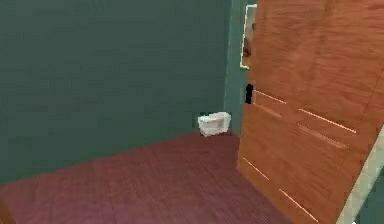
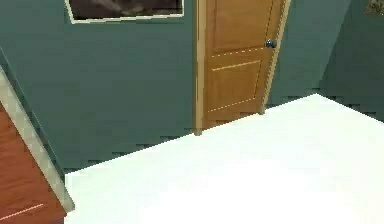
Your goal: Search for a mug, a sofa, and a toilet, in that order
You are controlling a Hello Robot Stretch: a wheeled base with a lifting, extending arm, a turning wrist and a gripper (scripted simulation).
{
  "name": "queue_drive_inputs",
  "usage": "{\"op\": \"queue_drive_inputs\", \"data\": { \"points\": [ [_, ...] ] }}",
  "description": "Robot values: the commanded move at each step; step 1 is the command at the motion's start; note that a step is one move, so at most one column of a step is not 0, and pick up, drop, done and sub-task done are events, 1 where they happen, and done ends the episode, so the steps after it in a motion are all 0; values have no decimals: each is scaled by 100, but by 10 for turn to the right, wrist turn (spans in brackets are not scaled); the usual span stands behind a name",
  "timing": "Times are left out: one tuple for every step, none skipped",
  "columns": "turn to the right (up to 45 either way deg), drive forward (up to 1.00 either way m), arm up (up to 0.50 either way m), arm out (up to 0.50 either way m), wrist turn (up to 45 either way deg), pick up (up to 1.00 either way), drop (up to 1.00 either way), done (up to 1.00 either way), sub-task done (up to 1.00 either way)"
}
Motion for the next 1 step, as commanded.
{"op": "queue_drive_inputs", "data": {
  "points": [
    [-300, 0, 0, 0, 0, 0, 0, 0, 0]
  ]
}}
